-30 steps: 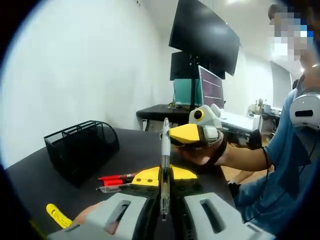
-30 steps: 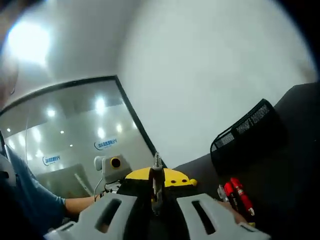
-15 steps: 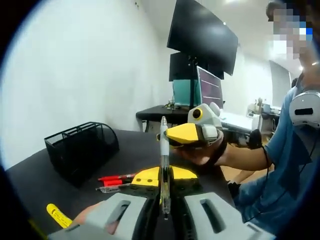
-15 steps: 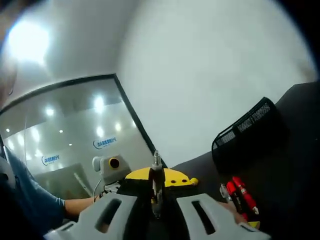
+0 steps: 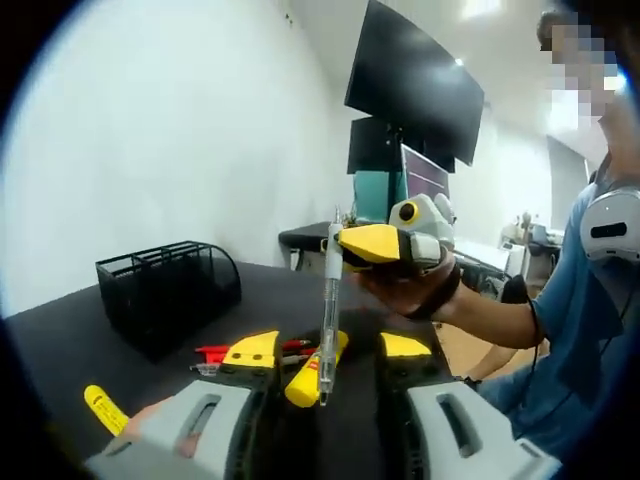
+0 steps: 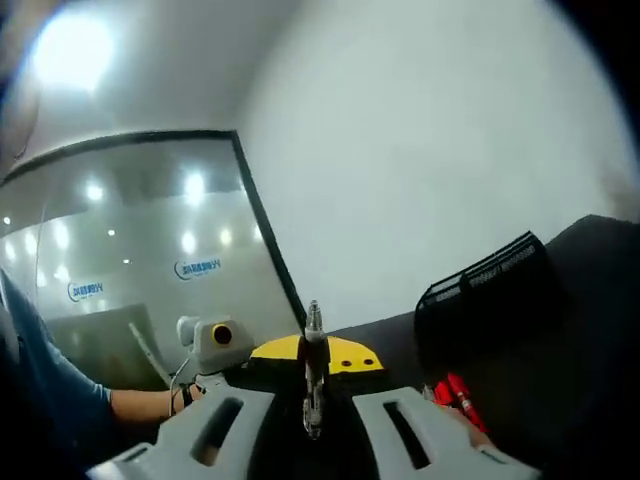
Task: Pick up pens and glue sticks and place them into the holder.
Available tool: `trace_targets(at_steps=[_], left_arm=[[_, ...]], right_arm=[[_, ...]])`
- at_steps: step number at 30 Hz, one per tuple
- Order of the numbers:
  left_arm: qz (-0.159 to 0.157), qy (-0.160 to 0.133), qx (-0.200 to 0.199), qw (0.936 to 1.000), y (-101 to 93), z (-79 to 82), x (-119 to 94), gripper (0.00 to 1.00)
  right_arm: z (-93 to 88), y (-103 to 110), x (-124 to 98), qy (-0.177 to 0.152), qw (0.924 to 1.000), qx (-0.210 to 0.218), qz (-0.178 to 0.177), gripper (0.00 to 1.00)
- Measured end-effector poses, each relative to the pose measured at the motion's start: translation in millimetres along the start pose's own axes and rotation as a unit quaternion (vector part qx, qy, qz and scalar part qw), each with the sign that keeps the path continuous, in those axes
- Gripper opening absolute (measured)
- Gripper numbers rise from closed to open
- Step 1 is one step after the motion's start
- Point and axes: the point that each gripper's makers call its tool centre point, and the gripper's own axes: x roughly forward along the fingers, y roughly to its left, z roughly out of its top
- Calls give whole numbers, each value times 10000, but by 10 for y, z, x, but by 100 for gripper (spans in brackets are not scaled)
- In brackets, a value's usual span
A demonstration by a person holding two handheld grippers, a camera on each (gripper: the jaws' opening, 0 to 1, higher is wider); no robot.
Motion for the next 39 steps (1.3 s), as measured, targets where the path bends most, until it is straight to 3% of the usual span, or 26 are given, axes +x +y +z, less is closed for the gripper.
trace_targets(at_steps=[4, 10, 22, 31, 34, 39], left_arm=[[142, -171, -30, 9997, 31, -11, -49, 41], [342, -254, 18, 9991, 53, -135, -122, 66], [794, -677, -215, 9943, 237, -253, -259, 92], [1042, -729, -287, 9915, 350, -366, -310, 96], [1009, -822, -334, 9909, 352, -348, -315, 96], [941, -699, -217, 9929, 310, -398, -289, 96]], right_arm=[[20, -48, -10, 155, 9987, -435, -216, 4], [81, -43, -30, 267, 9967, -697, -318, 5], [293, -184, 11, 296, 9930, -972, -606, 5], [516, -342, 129, 273, 9891, -1208, -802, 5], [579, -415, 198, 250, 9882, -1240, -861, 5], [621, -520, 338, 284, 9863, -1334, -923, 5]])
